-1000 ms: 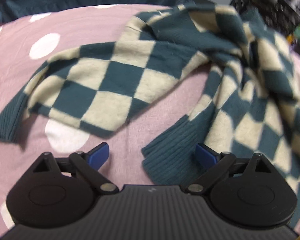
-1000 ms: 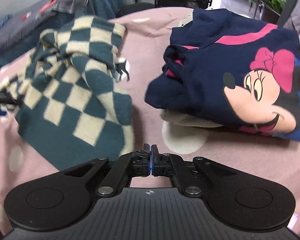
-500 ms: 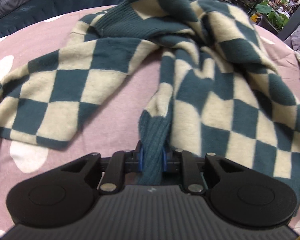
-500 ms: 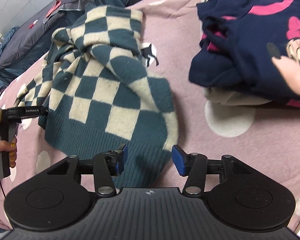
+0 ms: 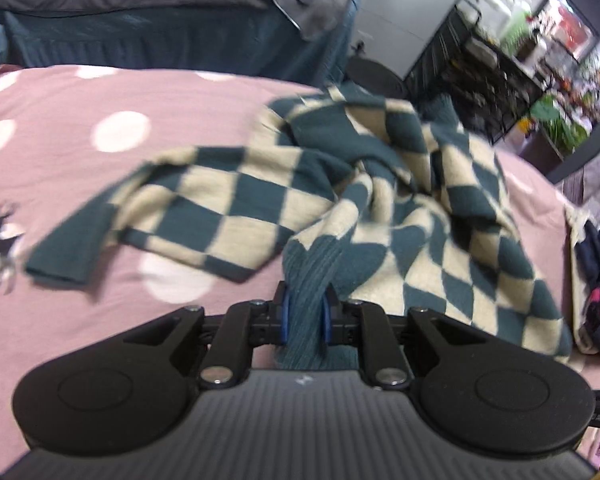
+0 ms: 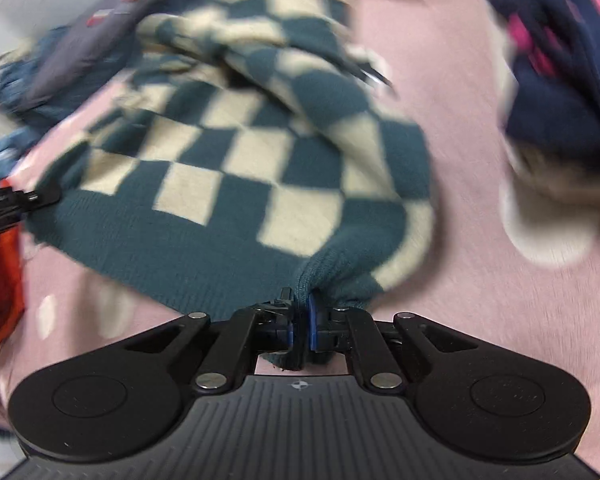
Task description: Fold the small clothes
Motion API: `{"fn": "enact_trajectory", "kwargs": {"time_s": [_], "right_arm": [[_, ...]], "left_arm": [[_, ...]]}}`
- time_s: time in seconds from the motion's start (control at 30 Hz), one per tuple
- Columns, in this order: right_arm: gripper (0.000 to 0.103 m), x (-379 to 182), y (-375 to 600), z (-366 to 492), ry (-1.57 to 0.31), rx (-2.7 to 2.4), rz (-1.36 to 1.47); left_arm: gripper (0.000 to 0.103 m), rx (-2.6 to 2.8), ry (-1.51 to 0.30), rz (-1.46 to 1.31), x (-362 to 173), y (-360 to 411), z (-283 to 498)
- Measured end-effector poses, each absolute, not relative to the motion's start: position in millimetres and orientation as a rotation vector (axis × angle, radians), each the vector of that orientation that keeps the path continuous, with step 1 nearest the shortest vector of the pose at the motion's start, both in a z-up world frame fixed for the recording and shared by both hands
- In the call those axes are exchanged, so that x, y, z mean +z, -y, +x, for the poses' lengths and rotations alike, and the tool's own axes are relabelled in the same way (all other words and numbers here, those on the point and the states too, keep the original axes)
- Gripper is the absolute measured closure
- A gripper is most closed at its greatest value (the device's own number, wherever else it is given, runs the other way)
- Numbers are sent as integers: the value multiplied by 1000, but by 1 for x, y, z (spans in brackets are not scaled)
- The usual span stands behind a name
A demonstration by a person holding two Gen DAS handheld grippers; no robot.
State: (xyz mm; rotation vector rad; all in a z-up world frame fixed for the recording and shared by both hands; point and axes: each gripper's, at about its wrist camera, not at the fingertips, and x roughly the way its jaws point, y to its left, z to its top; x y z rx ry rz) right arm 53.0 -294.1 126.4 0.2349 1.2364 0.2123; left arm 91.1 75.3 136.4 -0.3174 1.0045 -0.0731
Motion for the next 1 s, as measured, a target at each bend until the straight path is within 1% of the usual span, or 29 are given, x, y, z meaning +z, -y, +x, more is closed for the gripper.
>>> {"fn": "enact_trajectory", "kwargs": {"time_s": [0.07, 0.13, 0.23, 0.3, 0.43, 0.57, 0.6, 0.63, 0.67, 0.7, 0.73, 0.77, 0.8, 0.83, 0.87, 0.9, 0.93, 1.0], "right_arm": [[92, 150, 285, 46, -1201, 310, 177], [92, 172, 278, 36, -1206, 396, 123], [92, 182, 275, 12, -1303, 474, 24], [99, 177, 279, -5, -1385, 503, -8], [99, 156, 290, -26, -1514, 483, 40], [98, 136, 286, -32, -1591, 476, 76], [97, 131, 286, -30, -1611, 467, 86], [96, 125, 288, -28, -1629, 452, 81], [93, 124, 289, -27, -1639, 434, 70], [86, 124, 290, -28, -1648, 418, 63], [76, 122, 293, -27, -1659, 403, 46], [55, 122, 294, -24, -1666, 386, 18], [45, 124, 298, -24, -1662, 366, -8], [42, 128, 301, -22, -1645, 356, -26], [43, 133, 303, -20, -1623, 350, -38], [43, 139, 306, -17, -1599, 343, -40], [42, 144, 309, -13, -1572, 335, -34], [40, 152, 314, -4, -1510, 314, -13]], "left_arm": [[89, -56, -1002, -293, 152, -85, 72], [89, -57, -1017, -256, 163, -96, 47], [89, -31, -1112, -261, 159, -118, 4], [89, -5, -1183, -259, 147, -124, -25], [88, 30, -1321, -286, 112, -124, -75], [86, 55, -1385, -297, 83, -114, -92], [83, 63, -1389, -294, 80, -114, -90], [76, 68, -1393, -283, 78, -112, -88], [71, 76, -1400, -265, 77, -111, -84], [52, 88, -1415, -241, 76, -112, -80], [36, 99, -1426, -219, 77, -113, -78], [33, 113, -1426, -201, 79, -115, -76], [32, 128, -1407, -192, 83, -117, -75], [32, 142, -1379, -195, 89, -123, -75], [32, 163, -1350, -210, 94, -130, -75], [28, 191, -1323, -233, 102, -137, -74], [23, 217, -1292, -261, 110, -142, -72], [19, 242, -1216, -319, 122, -154, -61]]}}
